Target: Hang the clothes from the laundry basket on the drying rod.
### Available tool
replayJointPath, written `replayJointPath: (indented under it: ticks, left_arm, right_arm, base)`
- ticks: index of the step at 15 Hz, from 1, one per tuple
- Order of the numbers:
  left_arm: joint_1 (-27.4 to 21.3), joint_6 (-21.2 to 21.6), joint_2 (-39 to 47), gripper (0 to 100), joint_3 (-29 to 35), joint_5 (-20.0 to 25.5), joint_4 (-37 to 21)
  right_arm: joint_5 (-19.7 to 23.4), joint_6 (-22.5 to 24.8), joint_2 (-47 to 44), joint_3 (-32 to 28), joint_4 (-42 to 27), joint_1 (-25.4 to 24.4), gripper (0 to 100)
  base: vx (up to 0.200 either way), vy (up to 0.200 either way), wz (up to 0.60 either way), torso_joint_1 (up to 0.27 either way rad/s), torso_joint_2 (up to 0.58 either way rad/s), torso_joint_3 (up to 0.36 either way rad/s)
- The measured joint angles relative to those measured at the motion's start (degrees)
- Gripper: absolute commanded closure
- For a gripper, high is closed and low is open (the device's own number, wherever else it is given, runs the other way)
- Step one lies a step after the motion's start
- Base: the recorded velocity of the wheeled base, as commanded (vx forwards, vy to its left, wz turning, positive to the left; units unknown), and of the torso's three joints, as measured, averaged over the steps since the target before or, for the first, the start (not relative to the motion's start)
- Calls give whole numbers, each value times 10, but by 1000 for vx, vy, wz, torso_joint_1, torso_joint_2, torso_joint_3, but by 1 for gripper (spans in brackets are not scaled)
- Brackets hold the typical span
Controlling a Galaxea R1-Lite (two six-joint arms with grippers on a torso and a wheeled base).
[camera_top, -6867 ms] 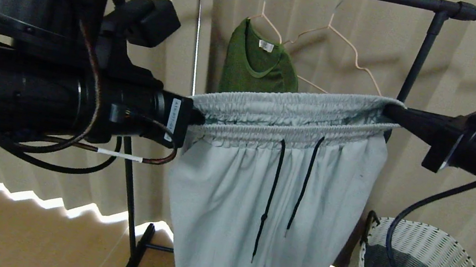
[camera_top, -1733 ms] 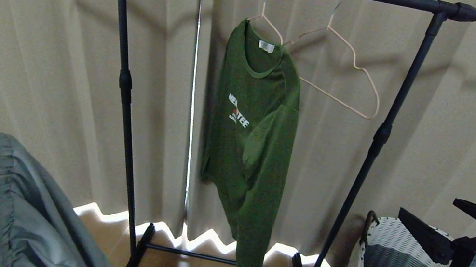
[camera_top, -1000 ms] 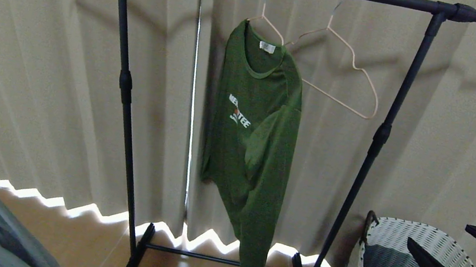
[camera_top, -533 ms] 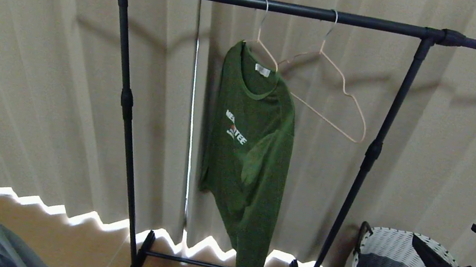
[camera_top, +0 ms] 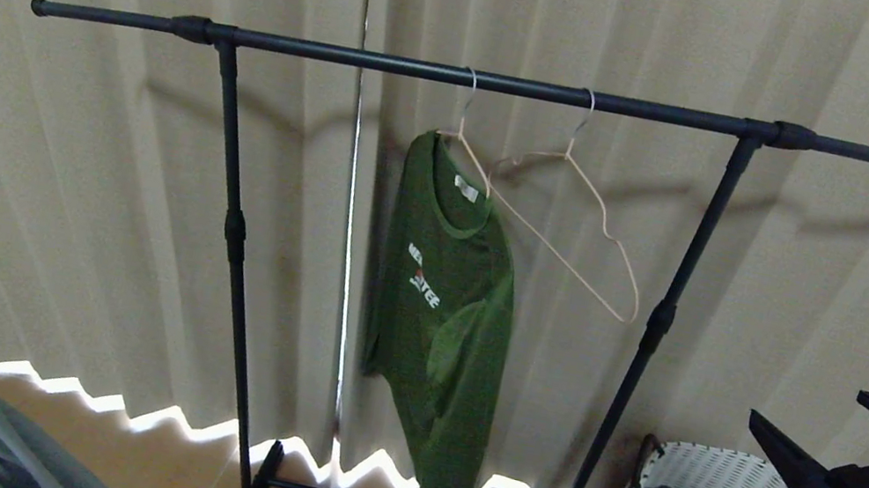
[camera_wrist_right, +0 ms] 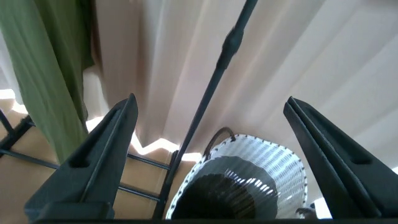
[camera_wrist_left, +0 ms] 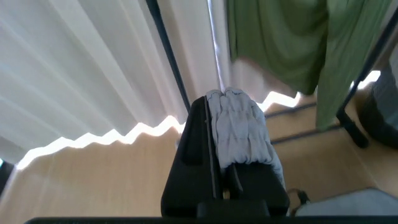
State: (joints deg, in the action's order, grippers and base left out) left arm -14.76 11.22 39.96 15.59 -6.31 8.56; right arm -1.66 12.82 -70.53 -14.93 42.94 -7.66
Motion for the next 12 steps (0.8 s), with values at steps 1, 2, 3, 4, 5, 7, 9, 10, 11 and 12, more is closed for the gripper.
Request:
replayJointPath:
  ticks: [1, 2, 3, 4, 5, 7, 9, 10, 11, 12]
  left_arm:
    - [1, 0, 0, 100, -1, 0, 1]
    - [1, 0, 0, 100, -2, 0, 1]
    - [1, 0, 0, 100, -3, 0, 1]
    - [1, 0, 0, 100, -3, 0, 1]
    - [1, 0, 0, 100, -2, 0, 2]
    - [1, -2, 0, 100, -1, 0, 3]
    - [1, -3, 0, 100, -1, 0, 3]
    - [1, -3, 0, 100, 0, 0, 3]
    - [2, -4, 0, 100, 2, 0, 2]
    - [4, -4, 1, 100, 3, 0, 2]
  right_arm:
    - [0, 1, -1, -1, 1, 0, 0]
    - [0, 8, -3, -1, 0, -2, 0]
    - [0, 13, -4, -2, 0, -3, 0]
    - [0, 15, -4, -2, 0, -4, 0]
    - [1, 15, -4, -2, 2, -4, 0]
    - [23, 15, -5, -3, 1, -7, 0]
    - [64, 15, -4, -13, 0, -9, 0]
    - [88, 15, -3, -22, -2, -9, 0]
    - [117, 15, -4, -29, -5, -9, 0]
    - [133, 14, -5, -35, -6, -9, 0]
  base:
    - [0, 0, 0, 193, -486, -295]
    - [0, 0, 0, 183, -505, -315]
    - [0, 0, 0, 198, -505, -305]
    - [0, 0, 0, 212, -515, -295]
    - [0, 0, 0, 129, -369, -222]
    - [0, 0, 0, 68, -151, -95]
    - [0, 0, 0, 16, -33, -25]
    - [0, 0, 0, 0, 0, 0]
    - [0, 0, 0, 0, 0, 0]
    - [0, 0, 0, 0, 0, 0]
